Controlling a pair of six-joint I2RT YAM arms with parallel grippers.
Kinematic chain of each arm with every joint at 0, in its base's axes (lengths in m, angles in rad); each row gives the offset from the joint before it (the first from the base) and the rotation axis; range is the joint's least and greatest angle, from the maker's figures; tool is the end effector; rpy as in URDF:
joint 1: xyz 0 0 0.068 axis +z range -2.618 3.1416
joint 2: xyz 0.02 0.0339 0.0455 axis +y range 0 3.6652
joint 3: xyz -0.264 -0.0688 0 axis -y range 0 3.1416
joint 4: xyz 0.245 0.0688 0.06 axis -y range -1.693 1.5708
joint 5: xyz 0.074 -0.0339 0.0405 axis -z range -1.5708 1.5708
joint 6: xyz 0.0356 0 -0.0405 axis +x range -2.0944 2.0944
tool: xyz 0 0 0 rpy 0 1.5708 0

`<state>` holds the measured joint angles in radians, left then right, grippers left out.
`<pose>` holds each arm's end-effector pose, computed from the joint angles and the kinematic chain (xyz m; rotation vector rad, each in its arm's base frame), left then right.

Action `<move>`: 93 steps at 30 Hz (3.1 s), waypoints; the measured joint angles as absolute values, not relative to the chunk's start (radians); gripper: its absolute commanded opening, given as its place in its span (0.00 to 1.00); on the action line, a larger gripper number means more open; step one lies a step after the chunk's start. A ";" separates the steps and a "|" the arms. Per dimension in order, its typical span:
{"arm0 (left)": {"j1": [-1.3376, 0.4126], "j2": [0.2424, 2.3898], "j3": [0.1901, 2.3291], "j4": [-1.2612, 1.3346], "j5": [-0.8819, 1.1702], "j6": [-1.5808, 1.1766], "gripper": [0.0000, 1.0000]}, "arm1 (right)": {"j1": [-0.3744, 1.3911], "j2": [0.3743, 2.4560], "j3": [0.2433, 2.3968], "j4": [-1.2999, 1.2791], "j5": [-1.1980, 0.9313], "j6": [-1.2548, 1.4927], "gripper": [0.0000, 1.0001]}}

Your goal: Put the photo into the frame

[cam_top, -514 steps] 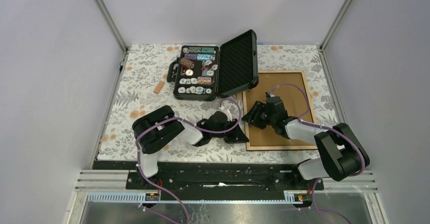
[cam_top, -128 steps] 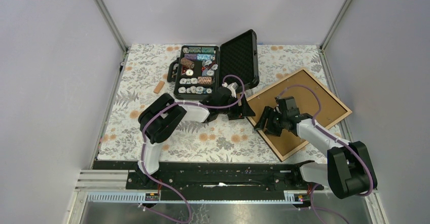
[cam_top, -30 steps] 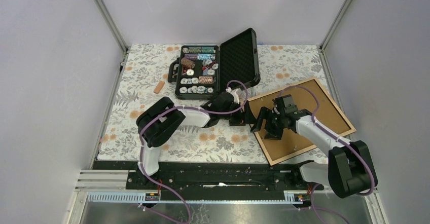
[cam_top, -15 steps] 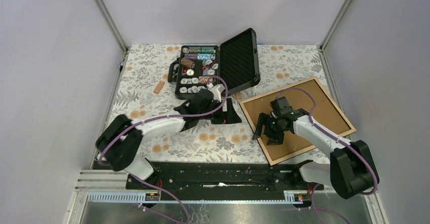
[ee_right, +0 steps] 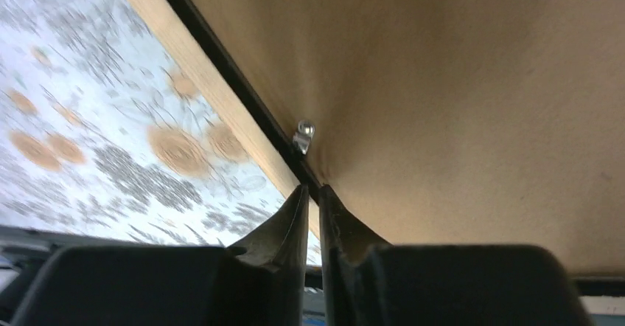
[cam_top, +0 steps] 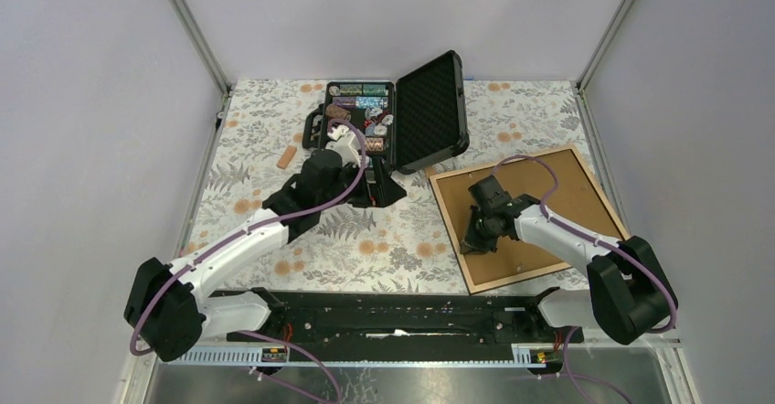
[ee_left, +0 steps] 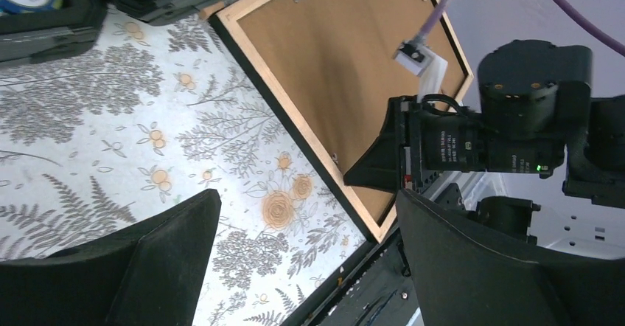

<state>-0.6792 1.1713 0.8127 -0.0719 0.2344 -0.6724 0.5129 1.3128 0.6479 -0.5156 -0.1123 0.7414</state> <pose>0.2022 -0.1738 0.2816 0.1703 2.1581 -1.0641 0.1933 0.1134 0.1637 0.2939 2.8399 0.4611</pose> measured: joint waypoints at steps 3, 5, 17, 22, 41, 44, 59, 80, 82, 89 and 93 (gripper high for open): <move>-0.639 1.165 0.805 -0.074 0.255 -0.672 0.94 | 0.514 1.320 0.662 -0.482 -0.064 0.823 0.11; -0.620 1.151 0.791 -0.075 0.261 -0.672 0.94 | 0.514 1.322 0.664 -0.476 -0.025 0.869 0.11; -0.598 1.116 0.759 -0.081 0.312 -0.672 0.94 | 0.515 1.402 0.707 -0.382 -0.036 0.891 0.46; -0.597 1.144 0.759 -0.066 0.335 -0.678 0.95 | 0.528 1.340 0.709 -0.450 -0.047 0.802 0.54; -0.596 1.245 0.751 -0.004 0.358 -0.734 0.93 | 0.757 1.473 0.797 -0.574 0.115 0.802 0.08; -0.596 1.237 0.751 -0.009 0.343 -0.733 0.93 | 0.756 1.461 0.787 -0.562 0.160 0.821 0.03; -0.596 1.161 0.751 -0.064 0.324 -0.730 0.94 | 0.456 1.812 1.110 -0.333 -0.033 0.907 0.46; -0.745 1.445 0.723 0.160 0.365 -0.920 0.93 | 0.261 1.265 0.656 -0.419 0.011 0.732 0.74; -0.775 1.497 0.720 0.213 0.368 -0.957 0.93 | 0.261 1.265 0.642 -0.434 0.002 0.729 0.73; -0.874 1.713 0.712 0.428 0.382 -1.097 0.90 | 0.290 1.204 0.577 -0.399 -0.065 0.730 0.73; -0.878 1.830 0.748 0.537 0.428 -1.168 0.89 | 0.301 1.180 0.551 -0.366 -0.099 0.727 0.73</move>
<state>-0.8783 1.8297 0.7475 0.5373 0.4282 -1.1675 0.3008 1.1797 0.5507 -0.3660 -0.0986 0.7273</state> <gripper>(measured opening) 0.896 0.734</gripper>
